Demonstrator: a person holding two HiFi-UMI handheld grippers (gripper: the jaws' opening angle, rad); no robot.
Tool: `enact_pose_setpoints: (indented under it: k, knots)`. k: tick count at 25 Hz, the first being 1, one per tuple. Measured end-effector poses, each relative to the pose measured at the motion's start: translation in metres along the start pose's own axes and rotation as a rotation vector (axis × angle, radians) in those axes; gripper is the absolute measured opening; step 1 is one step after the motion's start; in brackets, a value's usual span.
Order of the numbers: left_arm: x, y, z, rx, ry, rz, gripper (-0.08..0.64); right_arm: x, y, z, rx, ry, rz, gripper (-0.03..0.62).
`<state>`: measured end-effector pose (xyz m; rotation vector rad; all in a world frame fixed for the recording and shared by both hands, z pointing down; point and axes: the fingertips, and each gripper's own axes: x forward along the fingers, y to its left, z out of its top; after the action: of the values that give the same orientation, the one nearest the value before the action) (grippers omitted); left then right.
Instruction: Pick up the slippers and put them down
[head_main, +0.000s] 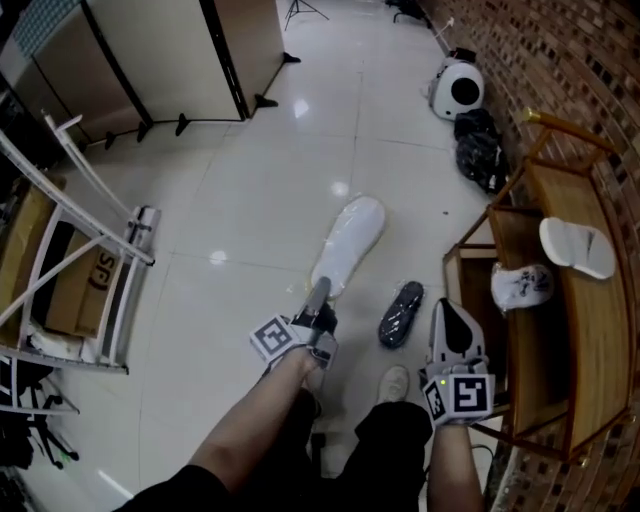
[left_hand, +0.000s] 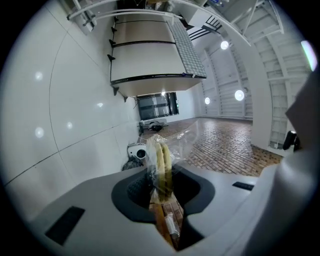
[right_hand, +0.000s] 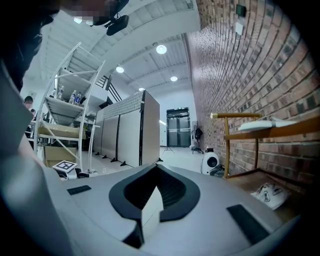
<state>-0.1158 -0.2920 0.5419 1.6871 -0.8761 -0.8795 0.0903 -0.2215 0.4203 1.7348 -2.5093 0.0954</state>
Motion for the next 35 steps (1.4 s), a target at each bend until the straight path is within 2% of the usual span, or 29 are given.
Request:
enact_pose_setpoints:
  k: [3, 6, 9, 12, 14, 16, 17, 21, 26, 29, 33, 35]
  knots:
    - [0.011, 0.039, -0.015, -0.022, 0.011, 0.047, 0.077, 0.026, -0.013, -0.029, 0.023, 0.023, -0.023, 0.009]
    - [0.026, 0.076, -0.028, -0.060, 0.008, 0.072, 0.077, 0.059, -0.040, -0.075, 0.089, 0.057, -0.105, 0.009]
    - [0.031, 0.111, -0.044, -0.090, 0.017, 0.121, 0.077, 0.081, -0.059, -0.128, 0.173, 0.138, -0.158, 0.008]
    - [0.037, 0.140, -0.059, -0.121, 0.030, 0.150, 0.077, 0.094, -0.066, -0.179, 0.190, 0.238, -0.173, 0.009]
    - [0.042, 0.164, -0.069, -0.087, 0.063, 0.184, 0.077, 0.101, -0.074, -0.211, 0.200, 0.303, -0.193, 0.008]
    - [0.042, 0.194, -0.076, -0.046, 0.094, 0.255, 0.075, 0.109, -0.077, -0.236, 0.220, 0.348, -0.199, 0.008]
    - [0.041, 0.206, -0.079, -0.056, 0.088, 0.283, 0.075, 0.112, -0.076, -0.246, 0.229, 0.364, -0.200, 0.008]
    - [0.031, 0.248, -0.092, -0.128, 0.038, 0.357, 0.075, 0.112, -0.067, -0.280, 0.285, 0.414, -0.208, 0.008]
    - [0.010, 0.294, -0.116, -0.155, 0.055, 0.471, 0.077, 0.106, -0.042, -0.324, 0.266, 0.529, -0.102, 0.009]
    - [0.001, 0.315, -0.126, -0.199, 0.027, 0.536, 0.077, 0.104, -0.043, -0.329, 0.313, 0.545, -0.107, 0.008]
    - [-0.002, 0.330, -0.136, -0.246, 0.010, 0.595, 0.078, 0.110, -0.041, -0.322, 0.317, 0.531, -0.094, 0.008]
    - [-0.008, 0.338, -0.140, -0.245, 0.012, 0.656, 0.078, 0.111, -0.041, -0.323, 0.316, 0.532, -0.092, 0.008]
